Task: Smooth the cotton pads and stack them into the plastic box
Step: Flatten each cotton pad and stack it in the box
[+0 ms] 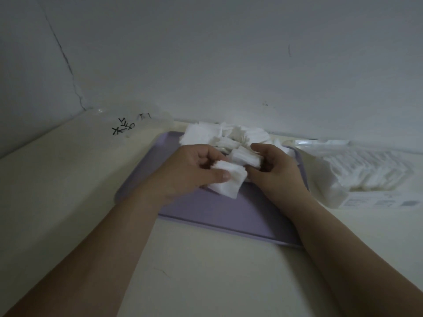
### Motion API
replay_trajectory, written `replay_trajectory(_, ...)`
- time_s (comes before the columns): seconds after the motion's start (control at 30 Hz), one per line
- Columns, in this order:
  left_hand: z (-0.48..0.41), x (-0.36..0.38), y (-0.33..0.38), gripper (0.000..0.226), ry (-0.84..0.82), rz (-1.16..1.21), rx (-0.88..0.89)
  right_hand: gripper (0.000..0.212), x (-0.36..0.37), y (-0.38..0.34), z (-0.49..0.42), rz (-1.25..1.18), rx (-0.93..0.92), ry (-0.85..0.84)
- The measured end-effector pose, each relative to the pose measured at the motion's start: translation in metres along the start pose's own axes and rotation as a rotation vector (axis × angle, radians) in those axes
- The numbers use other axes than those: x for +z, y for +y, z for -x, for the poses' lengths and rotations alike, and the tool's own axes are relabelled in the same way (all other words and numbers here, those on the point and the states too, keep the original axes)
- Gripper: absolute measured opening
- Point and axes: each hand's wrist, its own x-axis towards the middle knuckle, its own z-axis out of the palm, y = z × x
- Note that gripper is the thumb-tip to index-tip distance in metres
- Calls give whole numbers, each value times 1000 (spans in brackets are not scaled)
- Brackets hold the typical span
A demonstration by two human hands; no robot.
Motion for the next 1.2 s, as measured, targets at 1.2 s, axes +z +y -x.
replay_trajectory(1.2,-2,14,-3,48,-82,-241,40,56,24,-12,9,-271,40,-152)
